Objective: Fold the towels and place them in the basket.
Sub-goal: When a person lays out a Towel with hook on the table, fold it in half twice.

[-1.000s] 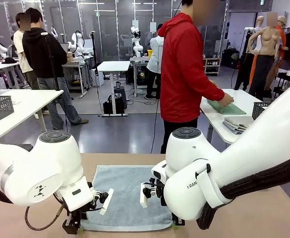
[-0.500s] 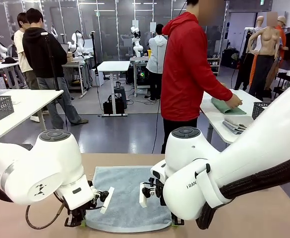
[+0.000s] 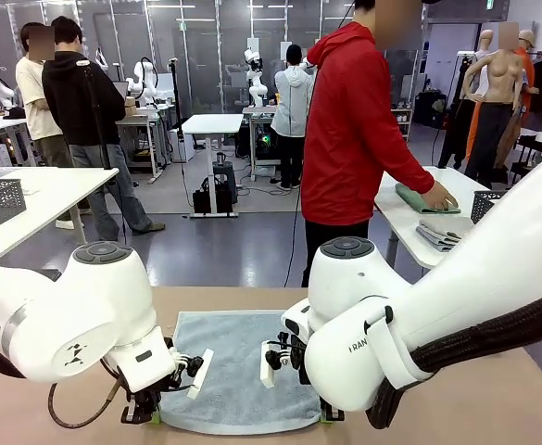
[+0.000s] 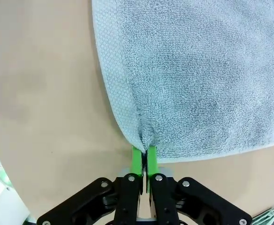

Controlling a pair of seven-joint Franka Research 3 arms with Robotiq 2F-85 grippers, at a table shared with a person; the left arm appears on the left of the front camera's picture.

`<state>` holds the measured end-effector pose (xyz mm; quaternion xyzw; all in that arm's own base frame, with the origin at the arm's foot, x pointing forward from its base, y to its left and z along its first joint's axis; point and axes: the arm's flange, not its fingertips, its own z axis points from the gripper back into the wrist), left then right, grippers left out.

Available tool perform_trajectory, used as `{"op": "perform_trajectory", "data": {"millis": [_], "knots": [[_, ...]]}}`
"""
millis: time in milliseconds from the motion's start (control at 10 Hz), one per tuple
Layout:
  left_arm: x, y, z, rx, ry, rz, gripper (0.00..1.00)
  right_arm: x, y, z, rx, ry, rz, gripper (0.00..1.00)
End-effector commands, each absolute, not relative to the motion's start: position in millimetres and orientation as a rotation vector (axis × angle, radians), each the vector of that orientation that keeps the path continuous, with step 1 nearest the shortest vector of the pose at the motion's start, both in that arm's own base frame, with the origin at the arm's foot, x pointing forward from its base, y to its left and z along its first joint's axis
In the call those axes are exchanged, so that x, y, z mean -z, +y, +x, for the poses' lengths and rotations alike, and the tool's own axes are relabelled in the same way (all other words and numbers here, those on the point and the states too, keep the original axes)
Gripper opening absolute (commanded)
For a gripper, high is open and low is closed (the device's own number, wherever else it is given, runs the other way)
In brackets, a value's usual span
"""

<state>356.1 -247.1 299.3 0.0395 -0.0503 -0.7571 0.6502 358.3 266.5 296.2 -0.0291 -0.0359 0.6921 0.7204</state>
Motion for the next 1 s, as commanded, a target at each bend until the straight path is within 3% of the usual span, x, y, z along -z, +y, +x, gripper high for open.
{"op": "perform_trajectory", "data": {"millis": [0, 900], "knots": [[-299, -247, 356, 1.720, -0.114, 0.090, 0.03, -296, 267, 358, -1.530, -0.079, -0.064, 0.05], [-395, -269, 376, 1.748, -0.224, 0.205, 0.03, -388, 289, 396, -1.570, -0.189, -0.148, 0.05]]}}
